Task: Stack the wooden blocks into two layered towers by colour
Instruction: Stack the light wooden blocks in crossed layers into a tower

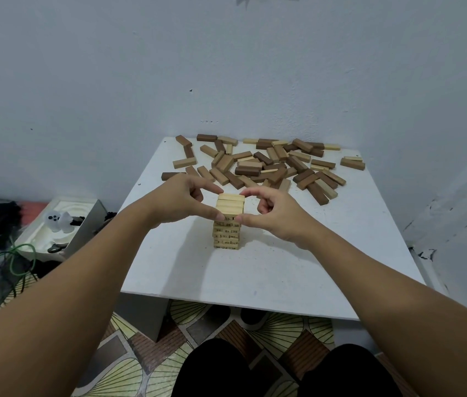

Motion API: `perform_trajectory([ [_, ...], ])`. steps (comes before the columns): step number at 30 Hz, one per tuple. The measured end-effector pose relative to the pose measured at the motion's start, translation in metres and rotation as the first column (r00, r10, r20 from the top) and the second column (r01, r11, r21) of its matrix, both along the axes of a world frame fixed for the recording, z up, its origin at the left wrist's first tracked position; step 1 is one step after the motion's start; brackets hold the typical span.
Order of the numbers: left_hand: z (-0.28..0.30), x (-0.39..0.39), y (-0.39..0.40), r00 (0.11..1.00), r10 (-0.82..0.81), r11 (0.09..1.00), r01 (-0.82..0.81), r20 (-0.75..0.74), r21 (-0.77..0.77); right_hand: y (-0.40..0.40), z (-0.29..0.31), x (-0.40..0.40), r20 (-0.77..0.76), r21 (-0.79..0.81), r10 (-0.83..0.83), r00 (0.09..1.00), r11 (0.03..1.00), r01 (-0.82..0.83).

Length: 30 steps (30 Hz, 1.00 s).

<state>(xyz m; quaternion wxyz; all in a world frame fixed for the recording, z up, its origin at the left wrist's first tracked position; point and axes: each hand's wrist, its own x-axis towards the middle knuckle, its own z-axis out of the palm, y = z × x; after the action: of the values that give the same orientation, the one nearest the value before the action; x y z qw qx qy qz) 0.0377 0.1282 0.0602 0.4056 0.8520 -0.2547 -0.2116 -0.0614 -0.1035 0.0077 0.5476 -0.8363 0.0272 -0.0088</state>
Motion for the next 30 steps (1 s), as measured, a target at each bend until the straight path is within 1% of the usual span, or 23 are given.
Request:
perform_trajectory([
  [7, -0.005, -0.002, 0.004, 1.000, 0.017, 0.999, -0.017, -0.025, -0.035, 0.000, 0.000, -0.002, 0.001, 0.005, 0.006, 1.000, 1.000, -0.006],
  [13, -0.016, -0.001, 0.016, 0.995, 0.065, 0.991, -0.074, -0.082, -0.114, -0.001, -0.007, -0.009, 0.023, 0.023, -0.020, 1.000, 1.000, 0.020],
  [24, -0.022, -0.003, 0.013, 0.989, 0.093, 0.985, -0.108, -0.116, -0.137, 0.002, -0.007, -0.012, 0.042, 0.056, -0.066, 0.997, 0.996, 0.064],
  [30, -0.021, -0.003, 0.015, 0.988, 0.088, 0.983, -0.107, -0.125, -0.152, 0.003, -0.005, -0.013, 0.043, 0.064, -0.056, 0.998, 0.997, 0.053],
])
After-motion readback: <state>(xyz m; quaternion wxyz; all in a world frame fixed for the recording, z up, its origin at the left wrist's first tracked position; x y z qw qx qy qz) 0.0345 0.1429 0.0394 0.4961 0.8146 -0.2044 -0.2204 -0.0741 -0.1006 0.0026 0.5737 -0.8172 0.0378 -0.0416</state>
